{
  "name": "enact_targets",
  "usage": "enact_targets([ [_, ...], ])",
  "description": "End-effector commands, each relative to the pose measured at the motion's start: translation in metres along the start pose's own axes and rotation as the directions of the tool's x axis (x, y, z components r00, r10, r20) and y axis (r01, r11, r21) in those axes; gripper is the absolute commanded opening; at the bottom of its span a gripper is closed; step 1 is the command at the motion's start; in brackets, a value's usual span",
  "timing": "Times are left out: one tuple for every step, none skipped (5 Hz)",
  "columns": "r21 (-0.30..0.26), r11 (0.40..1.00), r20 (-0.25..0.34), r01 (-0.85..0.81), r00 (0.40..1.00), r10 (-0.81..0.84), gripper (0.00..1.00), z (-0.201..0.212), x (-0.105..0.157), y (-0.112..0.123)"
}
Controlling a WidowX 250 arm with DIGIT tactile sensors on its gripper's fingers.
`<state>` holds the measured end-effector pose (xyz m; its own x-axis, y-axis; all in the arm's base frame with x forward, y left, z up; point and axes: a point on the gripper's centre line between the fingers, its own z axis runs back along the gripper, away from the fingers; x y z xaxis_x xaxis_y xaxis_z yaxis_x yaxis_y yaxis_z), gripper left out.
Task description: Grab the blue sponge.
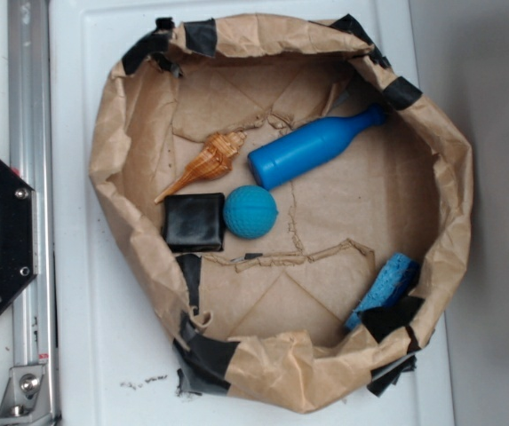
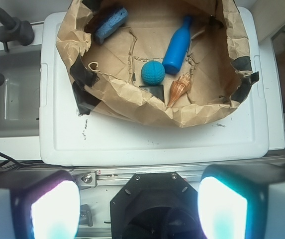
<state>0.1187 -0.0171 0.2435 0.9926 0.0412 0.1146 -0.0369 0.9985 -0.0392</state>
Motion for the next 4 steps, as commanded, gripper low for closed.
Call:
enact_targets([
  [0.0, 1.0, 0.0, 0.0, 1.0, 0.0, 1.0, 0.0, 0.0, 0.0],
  [0.027, 0.992, 0.08, -0.122, 0.99, 0.12, 1.0, -0.055, 0.045, 0.017],
  [0.026, 0.992, 0.135, -0.122, 0.984, 0.117, 1.0, -0.093, 0.083, 0.029],
  [-0.04, 0.991, 0.116, -0.13, 0.984, 0.134, 1.0, -0.127, 0.11, 0.034],
])
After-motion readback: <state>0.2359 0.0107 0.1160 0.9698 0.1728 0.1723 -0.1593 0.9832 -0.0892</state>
